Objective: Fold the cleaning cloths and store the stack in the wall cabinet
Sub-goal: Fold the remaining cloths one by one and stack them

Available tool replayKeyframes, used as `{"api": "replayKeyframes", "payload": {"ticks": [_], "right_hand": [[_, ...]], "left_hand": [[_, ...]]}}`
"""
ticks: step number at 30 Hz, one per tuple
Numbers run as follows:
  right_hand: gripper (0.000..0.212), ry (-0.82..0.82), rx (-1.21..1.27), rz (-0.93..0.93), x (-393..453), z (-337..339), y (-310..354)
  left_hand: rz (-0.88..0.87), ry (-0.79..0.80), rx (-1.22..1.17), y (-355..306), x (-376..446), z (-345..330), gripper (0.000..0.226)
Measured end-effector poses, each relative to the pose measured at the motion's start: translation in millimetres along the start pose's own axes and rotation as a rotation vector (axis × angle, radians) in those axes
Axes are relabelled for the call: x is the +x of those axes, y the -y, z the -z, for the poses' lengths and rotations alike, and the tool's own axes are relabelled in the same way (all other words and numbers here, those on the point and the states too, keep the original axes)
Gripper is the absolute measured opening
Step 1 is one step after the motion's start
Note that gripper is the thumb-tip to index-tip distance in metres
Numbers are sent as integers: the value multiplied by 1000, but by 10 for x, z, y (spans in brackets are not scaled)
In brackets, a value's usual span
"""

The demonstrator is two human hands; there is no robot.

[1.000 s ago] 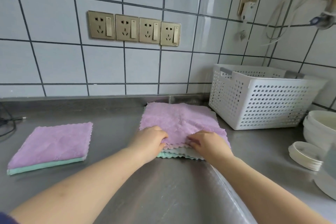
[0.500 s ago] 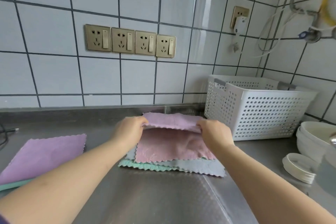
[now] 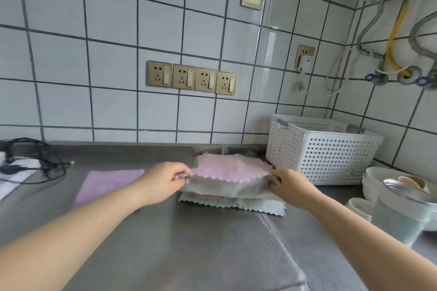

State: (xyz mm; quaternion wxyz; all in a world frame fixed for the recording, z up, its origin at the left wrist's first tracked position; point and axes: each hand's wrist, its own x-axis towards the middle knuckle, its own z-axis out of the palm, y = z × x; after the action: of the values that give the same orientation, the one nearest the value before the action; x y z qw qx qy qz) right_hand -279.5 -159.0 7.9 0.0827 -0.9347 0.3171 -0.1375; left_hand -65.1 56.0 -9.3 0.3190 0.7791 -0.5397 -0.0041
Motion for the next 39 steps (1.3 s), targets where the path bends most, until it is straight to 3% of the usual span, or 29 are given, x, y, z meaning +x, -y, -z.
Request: {"api": "replayKeyframes", "payload": {"ticks": [4,9,12,14,18,22,27,39], "right_hand": [[15,181,-18,-2,-438,-242,8],[22,400,4,-41,-828,-401,69],[38,566,109,-130,-953,-424,36],[31,612,237,-182,-983,-414,23],[34,410,206,-164,-877,-445,16],[34,226,167,-194,-727,-571,-20],[32,192,184,-256,-561,-696,-42],[31,156,204,-337,-327,-845,-88]], "left_hand": [[80,140,-36,80,-535,-115,24],[153,351,13,157,-967,-135,24],[279,438,-173,173,-1157,-79,26],[337,437,-279,187,-1240,-60,21],[384,245,-285,297,-1231,-121,20],[488,160,-338,385,-1144,-209,18],[459,51,-248,396,-954,-269,27],[468,9,-31,573,-654,-406,38]]}}
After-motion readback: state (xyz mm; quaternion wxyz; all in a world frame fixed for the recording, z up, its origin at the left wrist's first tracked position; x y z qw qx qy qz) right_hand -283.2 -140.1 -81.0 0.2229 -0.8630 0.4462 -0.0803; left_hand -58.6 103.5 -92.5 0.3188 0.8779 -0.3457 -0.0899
